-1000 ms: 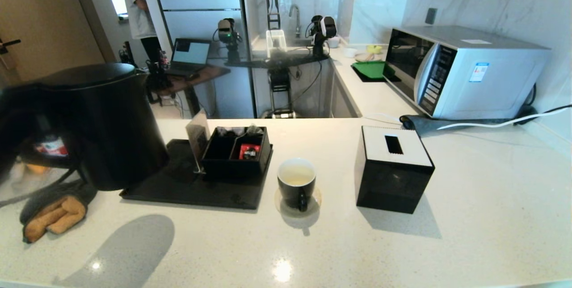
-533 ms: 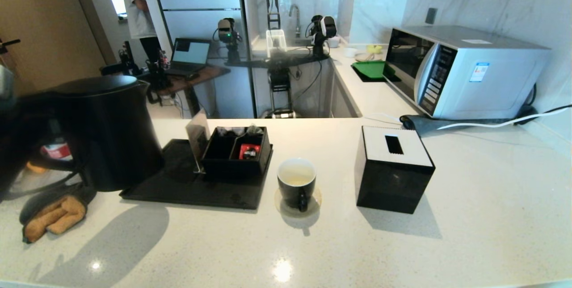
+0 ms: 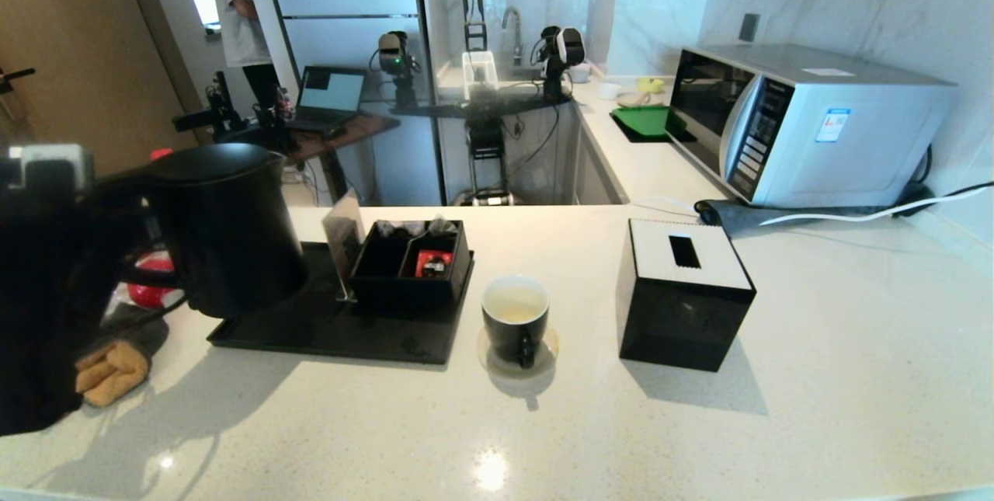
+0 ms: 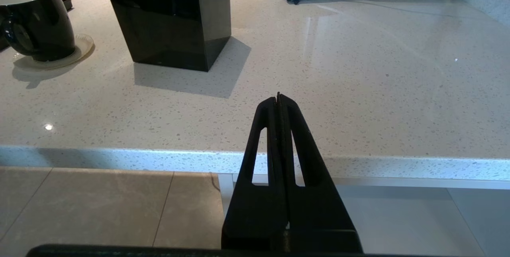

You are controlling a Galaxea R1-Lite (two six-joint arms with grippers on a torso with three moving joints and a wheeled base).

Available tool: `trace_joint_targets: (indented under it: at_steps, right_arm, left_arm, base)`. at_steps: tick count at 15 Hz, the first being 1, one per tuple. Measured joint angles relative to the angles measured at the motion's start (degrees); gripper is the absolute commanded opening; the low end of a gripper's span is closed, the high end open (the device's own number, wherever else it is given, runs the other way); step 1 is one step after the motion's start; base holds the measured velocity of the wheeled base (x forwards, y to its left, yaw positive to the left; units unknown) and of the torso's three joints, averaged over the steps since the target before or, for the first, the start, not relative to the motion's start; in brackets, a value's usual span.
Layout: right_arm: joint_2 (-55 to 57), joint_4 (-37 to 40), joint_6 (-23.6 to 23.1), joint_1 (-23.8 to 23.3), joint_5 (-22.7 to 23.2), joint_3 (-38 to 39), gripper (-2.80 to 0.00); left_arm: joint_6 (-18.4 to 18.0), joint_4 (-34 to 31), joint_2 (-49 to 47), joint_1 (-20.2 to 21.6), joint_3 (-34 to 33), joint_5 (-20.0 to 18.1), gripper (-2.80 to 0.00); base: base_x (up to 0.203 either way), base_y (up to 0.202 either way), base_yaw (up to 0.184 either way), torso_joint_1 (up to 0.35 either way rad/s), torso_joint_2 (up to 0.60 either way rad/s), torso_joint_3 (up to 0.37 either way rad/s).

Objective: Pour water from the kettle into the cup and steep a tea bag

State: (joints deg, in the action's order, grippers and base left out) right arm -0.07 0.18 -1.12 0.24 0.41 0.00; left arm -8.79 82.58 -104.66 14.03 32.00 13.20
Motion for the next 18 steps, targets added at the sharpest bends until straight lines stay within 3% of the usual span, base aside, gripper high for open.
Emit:
trace_joint_targets:
  at_steps: [3, 10, 18]
  right_arm:
    - [0.00, -0.02, 0.02, 0.00, 0.00, 0.00, -2.80]
    - [0.00, 0.00, 0.01, 0.00, 0.00, 0.00, -2.80]
    - [0.00, 0.00, 0.00, 0.00, 0.00, 0.00, -2.80]
  left_arm:
    - [0.12, 4.79, -6.51, -0.53, 0.80, -0.34, -2.80]
    - [0.24, 4.61, -15.61, -0.95, 9.41, -0.41, -2.80]
    - [0.30, 4.71, -21.33, -2.77, 13.70, -0.25, -2.80]
  base:
    - [0.000, 0.000, 0.000, 0.000, 0.00, 0.000]
    - [0.000, 0.000, 0.000, 0.000, 0.00, 0.000]
    - [0.000, 0.000, 0.000, 0.000, 0.00, 0.000]
